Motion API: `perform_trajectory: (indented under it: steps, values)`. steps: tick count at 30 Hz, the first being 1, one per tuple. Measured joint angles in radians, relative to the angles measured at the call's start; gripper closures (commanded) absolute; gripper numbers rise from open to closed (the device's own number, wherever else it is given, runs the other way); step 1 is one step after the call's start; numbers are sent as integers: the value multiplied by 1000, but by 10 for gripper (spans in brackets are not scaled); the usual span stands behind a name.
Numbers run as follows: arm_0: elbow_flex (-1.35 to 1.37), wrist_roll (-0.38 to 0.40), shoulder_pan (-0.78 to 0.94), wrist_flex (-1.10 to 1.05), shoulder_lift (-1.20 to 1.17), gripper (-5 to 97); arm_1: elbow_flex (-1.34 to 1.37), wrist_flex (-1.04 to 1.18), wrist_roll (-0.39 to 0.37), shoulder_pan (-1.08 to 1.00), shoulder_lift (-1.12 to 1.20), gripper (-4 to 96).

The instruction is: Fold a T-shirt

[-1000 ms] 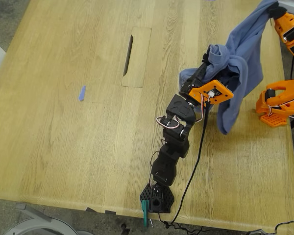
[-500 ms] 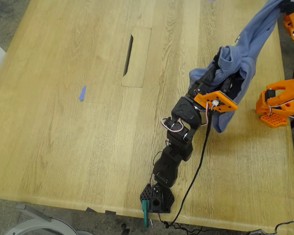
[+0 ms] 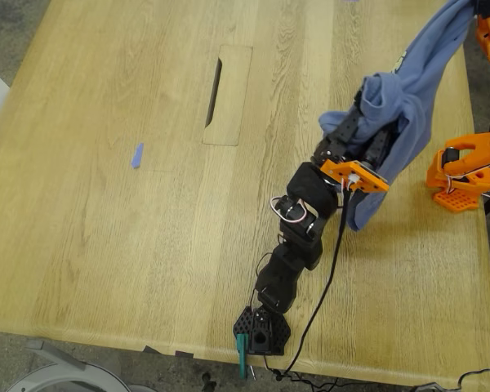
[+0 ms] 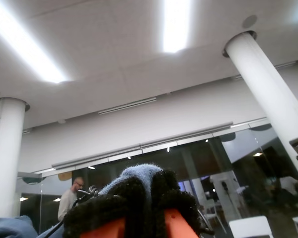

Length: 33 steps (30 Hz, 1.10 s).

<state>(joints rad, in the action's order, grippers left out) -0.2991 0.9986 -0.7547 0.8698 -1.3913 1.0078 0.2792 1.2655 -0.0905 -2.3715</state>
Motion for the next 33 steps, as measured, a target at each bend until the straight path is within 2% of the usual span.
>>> perform_trajectory:
  steps: [6, 20, 33]
  values:
    - [0, 0, -100, 14, 0, 918, -29, 83, -3, -12, -18, 915]
    - [0, 72, -252, 156, 0, 918, -75, 357, -34, 44, -123, 914]
    - [0, 110, -319, 370, 0, 920, 133, 472, -41, 166, -264, 914]
